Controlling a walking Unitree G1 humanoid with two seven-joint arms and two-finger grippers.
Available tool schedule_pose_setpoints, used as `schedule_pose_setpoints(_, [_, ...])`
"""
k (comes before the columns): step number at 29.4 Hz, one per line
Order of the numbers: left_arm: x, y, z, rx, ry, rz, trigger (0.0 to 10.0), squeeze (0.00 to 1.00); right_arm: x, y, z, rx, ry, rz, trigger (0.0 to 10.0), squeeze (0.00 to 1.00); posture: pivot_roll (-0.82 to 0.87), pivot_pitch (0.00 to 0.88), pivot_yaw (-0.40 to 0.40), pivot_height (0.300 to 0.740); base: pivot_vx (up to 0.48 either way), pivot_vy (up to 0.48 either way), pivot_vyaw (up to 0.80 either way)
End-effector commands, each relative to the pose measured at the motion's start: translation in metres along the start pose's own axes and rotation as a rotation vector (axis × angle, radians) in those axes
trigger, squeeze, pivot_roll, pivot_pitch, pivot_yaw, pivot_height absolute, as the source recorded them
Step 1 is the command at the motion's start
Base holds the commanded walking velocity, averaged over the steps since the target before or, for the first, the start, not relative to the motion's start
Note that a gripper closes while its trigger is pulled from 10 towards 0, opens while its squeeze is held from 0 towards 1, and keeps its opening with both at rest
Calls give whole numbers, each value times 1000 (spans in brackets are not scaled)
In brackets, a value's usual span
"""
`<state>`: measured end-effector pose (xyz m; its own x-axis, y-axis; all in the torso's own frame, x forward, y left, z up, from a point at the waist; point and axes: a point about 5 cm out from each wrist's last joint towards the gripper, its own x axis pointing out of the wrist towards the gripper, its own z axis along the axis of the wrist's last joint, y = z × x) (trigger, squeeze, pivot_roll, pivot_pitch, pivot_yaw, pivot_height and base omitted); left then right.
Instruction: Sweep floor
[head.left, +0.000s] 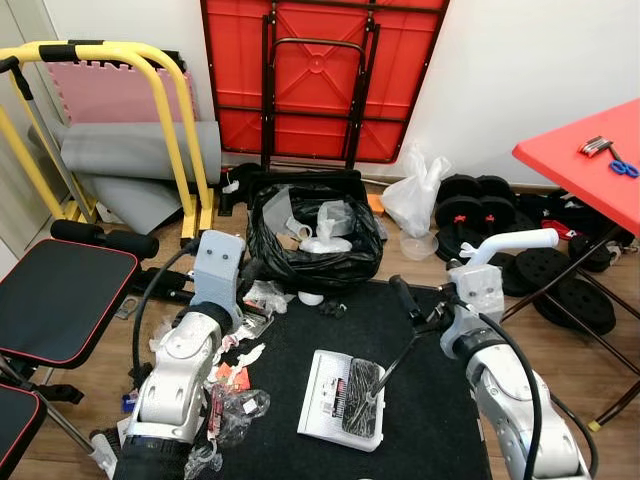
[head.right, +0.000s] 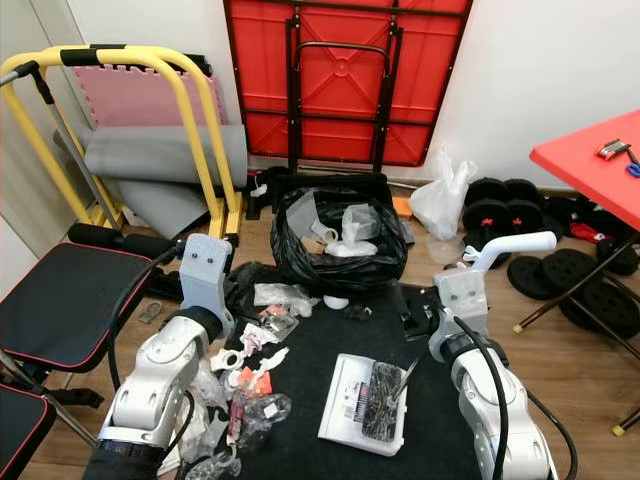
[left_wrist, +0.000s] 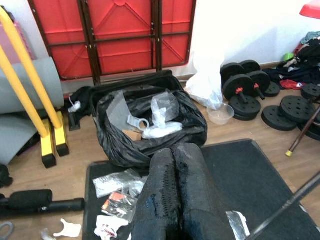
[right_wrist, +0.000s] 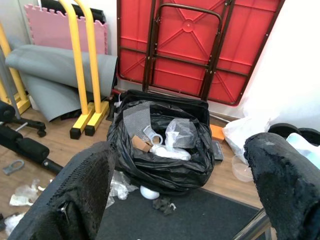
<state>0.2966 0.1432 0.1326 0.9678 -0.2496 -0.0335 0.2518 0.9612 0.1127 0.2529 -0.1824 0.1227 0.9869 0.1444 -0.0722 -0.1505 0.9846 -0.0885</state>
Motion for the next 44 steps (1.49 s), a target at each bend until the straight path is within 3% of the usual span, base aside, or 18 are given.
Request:
schedule_pose_setpoints(1, [0,0,0,11,-6,6,10000,0,0,-3,1,-2,-9,-6,10000,0,-197,43,-108,740,0,0,0])
schedule_pose_setpoints(5, [2,5,7,53,-46,46,10000,0,2,-6,5,-7,-23,-11,10000,0,-195,37,-111,740,0,0,0])
schedule_pose_setpoints(14, [7,10,13,67,-76,91,10000,0,7,-6,13,-17,-57,4,10000,0,-194,27,-119,740,0,0,0])
schedule_pose_setpoints(21, [5,11,12,70,-76,65,10000,0,8,0,18,-68,-62,113,10000,0,-185,28,-112,740,0,0,800])
schedule_pose_setpoints(26, [-3,8,6,82,-69,24,10000,0,6,-6,20,-105,-49,159,10000,0,-183,24,-111,740,0,0,800])
schedule_pose_setpoints(37, [-5,6,2,79,-60,10,10000,0,7,1,21,-106,-46,220,10000,0,-172,13,-111,740,0,0,800])
schedule_pose_setpoints(44, [-2,4,1,128,-47,-17,10000,0,6,11,16,-90,-31,274,10000,0,-171,7,-106,740,0,0,800])
